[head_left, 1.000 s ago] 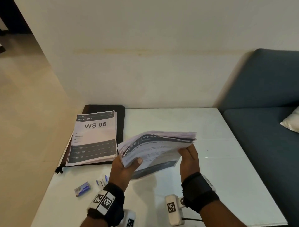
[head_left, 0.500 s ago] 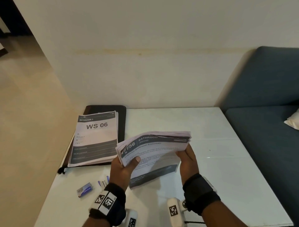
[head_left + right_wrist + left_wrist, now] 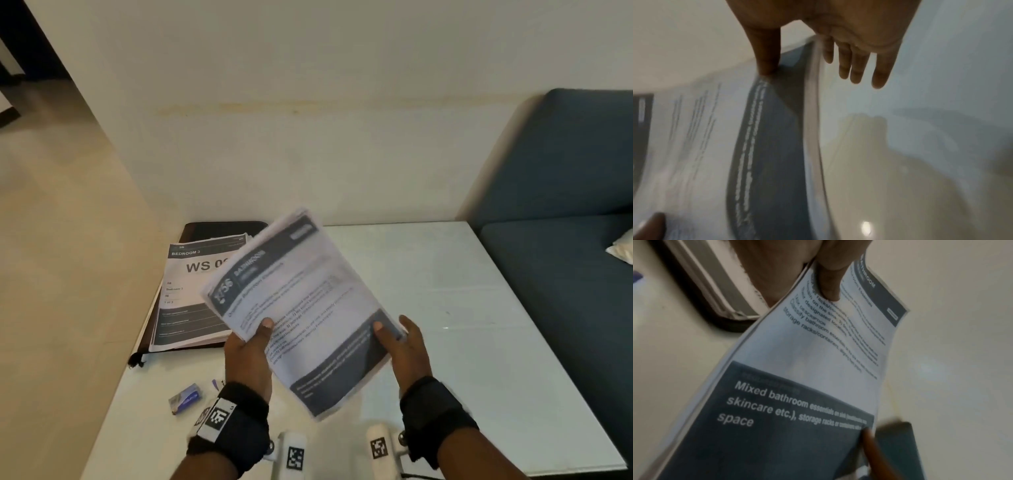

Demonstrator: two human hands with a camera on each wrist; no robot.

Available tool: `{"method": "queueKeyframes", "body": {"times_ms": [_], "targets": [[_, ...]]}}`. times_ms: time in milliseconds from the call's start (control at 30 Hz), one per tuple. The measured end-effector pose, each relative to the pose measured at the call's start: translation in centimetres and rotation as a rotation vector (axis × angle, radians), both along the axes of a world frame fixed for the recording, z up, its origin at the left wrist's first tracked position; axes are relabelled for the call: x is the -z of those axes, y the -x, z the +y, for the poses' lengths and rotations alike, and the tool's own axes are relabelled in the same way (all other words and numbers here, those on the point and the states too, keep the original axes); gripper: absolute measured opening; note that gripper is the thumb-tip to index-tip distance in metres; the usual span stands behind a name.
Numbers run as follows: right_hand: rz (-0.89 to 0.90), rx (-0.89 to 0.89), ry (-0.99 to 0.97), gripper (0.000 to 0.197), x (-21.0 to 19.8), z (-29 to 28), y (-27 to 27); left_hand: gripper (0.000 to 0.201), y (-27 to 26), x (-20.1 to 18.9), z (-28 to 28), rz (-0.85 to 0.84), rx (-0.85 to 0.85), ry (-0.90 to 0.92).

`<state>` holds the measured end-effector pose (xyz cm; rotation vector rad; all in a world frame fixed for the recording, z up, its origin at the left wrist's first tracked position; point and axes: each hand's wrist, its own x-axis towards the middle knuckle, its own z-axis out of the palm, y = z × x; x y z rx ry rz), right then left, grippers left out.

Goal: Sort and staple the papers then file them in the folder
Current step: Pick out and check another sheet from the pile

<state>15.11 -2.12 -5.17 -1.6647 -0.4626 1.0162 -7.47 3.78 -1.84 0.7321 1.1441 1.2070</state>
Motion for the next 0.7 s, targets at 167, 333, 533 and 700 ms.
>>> {"method": "queueKeyframes", "body": {"times_ms": [167,333,533,700], "targets": [[0.553,0.029,-0.177,0.033,-0.5,-0.6,2.3,0.043,-0.4,-0.2,-0.2,-0.247,-0.008,0.105],[0.212,0.139,-0.189,0.011,-1.5,0.5,0.2,0.040,1.7,0.4,0.4,-0.160,-0.032,0.145],[-0.052,0.111,-0.207,0.014,-1.1,-0.2,-2.4,0.046,4.6,-0.6,3.5,0.303,0.226,0.003],[-0.191,0.034,-0.239,0.019,-1.2,-0.4,-1.9,0.015,1.5,-0.2,2.2,0.499,0.319,-0.063]]}}
